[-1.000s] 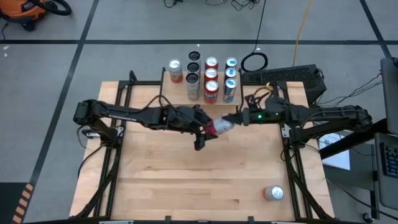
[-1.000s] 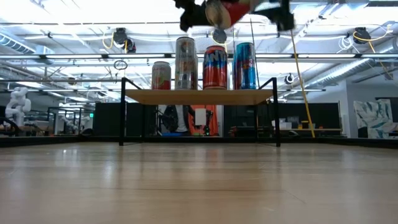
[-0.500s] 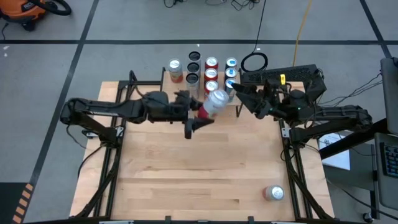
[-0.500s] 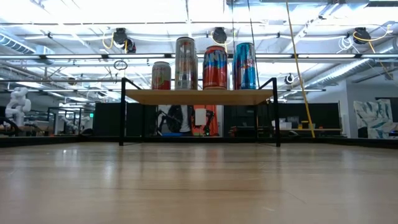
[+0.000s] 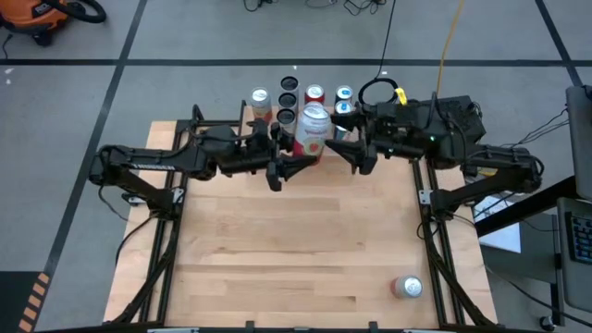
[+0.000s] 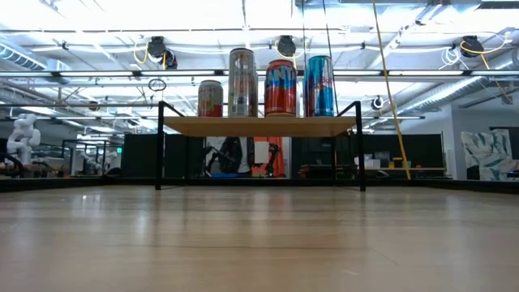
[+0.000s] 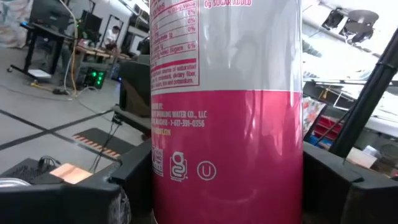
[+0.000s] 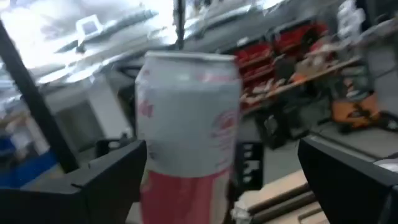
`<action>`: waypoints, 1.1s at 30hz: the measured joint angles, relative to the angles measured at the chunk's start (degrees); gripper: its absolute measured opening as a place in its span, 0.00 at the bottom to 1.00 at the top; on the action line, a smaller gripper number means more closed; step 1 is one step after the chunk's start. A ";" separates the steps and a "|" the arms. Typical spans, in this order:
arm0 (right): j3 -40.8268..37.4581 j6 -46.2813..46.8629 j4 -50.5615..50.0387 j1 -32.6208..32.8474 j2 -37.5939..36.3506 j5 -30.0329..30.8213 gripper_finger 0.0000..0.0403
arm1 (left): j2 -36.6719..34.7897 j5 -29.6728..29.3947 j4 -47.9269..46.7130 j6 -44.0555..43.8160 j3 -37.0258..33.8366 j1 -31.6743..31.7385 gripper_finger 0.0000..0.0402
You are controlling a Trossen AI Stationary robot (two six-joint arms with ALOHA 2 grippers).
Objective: Place canned beverage on shelf
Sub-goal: Put the top pink and white soda can aligned with the other pink and white soda can on the shelf
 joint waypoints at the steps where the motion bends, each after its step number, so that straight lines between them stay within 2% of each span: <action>1: 1.59 -0.08 -1.47 -0.39 0.85 -1.66 0.99 | 0.00 0.01 0.03 0.00 0.00 -0.10 0.70; 6: 6.92 0.82 -2.16 -1.98 4.55 -9.05 0.98 | -0.02 0.17 0.35 0.44 0.00 -0.33 0.70; 12: 8.75 2.92 -2.27 -2.79 7.09 -15.22 0.98 | -0.02 0.44 1.70 2.57 0.00 -0.79 0.70; 24: 10.20 2.92 -1.71 -2.76 9.23 -18.12 0.98 | 0.00 0.01 0.95 3.02 0.00 -1.07 0.70; 29: 10.20 2.18 -1.64 -2.74 9.19 -18.10 0.97 | 0.00 -0.03 0.75 3.06 0.00 -1.07 0.75; 33: 10.20 1.17 -1.67 -2.74 9.20 -18.15 0.92 | 0.00 -0.03 0.77 3.06 0.00 -1.07 0.76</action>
